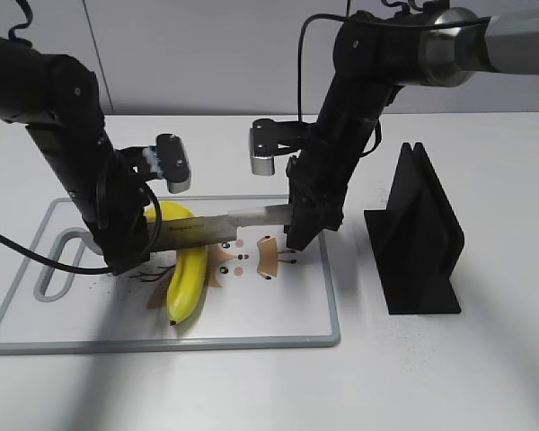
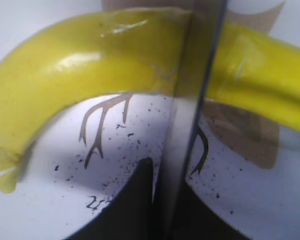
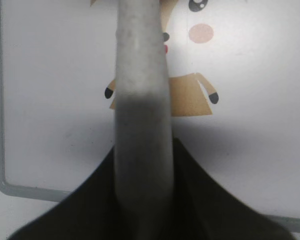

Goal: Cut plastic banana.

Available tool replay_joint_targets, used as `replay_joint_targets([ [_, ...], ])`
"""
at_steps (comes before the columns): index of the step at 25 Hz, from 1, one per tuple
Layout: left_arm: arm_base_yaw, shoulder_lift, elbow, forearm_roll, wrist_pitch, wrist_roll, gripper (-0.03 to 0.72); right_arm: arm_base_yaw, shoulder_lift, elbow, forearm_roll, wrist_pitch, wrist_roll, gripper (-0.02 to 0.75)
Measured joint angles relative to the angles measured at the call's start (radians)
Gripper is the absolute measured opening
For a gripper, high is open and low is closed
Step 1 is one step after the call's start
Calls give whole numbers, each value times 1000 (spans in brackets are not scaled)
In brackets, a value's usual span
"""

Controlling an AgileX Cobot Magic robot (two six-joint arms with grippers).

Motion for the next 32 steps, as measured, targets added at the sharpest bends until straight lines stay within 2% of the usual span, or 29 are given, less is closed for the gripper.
replay_joint_targets([
  [7,1,-46,-9,0,40,-9,12,9,-57,-23,-26,22,39,184],
  [15,1,-239,-127,4,268,-10,11,13,-256,-31,-22,89,58,176],
  [20,1,-321,-180,-1,327,-1,29,13,-325,-35,-16,95,58,175],
  [22,2,-323,-192,-16,339,-1,102,13,-326,-35,-20,97,64,171],
  [23,2,-323,-193,-29,346,-1,176,13,-325,-35,-24,97,66,169],
  [27,3,-323,-193,-76,356,-7,577,12,-324,-35,-34,95,79,167],
  [29,3,-323,-193,-80,342,-49,645,12,-324,-35,-54,94,104,167],
  [32,4,-331,-193,-9,327,-206,670,12,-329,-35,-112,94,204,166],
])
